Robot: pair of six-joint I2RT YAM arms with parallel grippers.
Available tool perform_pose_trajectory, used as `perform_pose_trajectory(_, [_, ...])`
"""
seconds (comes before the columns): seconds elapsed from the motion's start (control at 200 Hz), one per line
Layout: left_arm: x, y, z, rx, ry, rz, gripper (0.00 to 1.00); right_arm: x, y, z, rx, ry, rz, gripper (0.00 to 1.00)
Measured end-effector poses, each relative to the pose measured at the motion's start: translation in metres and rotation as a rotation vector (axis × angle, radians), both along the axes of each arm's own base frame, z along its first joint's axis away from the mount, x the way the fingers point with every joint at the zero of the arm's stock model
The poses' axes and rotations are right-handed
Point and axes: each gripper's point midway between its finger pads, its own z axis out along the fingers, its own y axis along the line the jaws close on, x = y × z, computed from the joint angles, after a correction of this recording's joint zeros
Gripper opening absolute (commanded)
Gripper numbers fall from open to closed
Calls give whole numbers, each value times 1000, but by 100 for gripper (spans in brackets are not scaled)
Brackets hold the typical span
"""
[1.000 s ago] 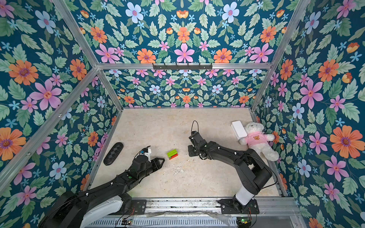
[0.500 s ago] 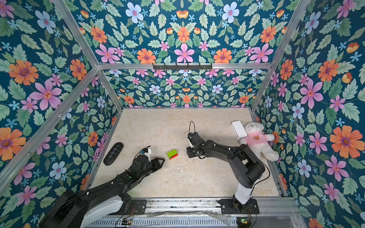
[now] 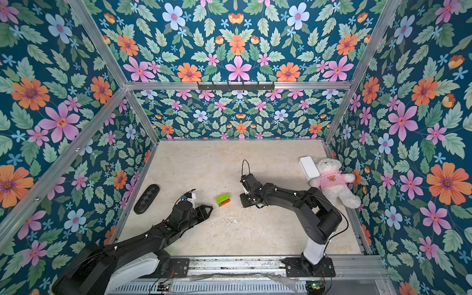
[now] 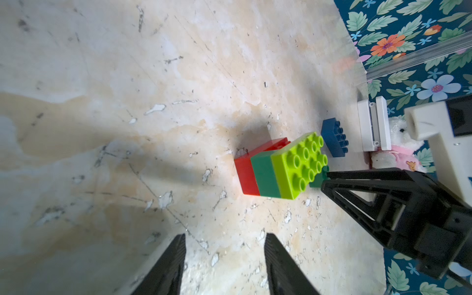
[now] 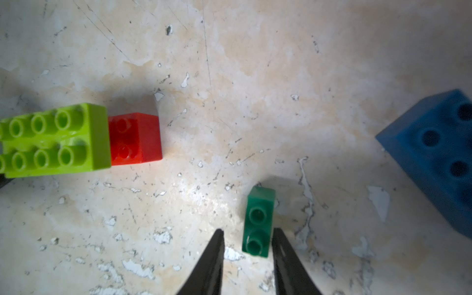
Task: Assemble the number 5 with lego
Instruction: Pick up the lego brick from the center of the board.
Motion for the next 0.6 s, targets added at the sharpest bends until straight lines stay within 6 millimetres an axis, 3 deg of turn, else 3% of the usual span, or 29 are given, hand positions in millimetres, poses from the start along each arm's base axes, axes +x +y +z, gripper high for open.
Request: perform_pose_trajectory(0.6, [-1,1,2,-5,-10,3,54,6,-2,-5,-103,-36,-34,21])
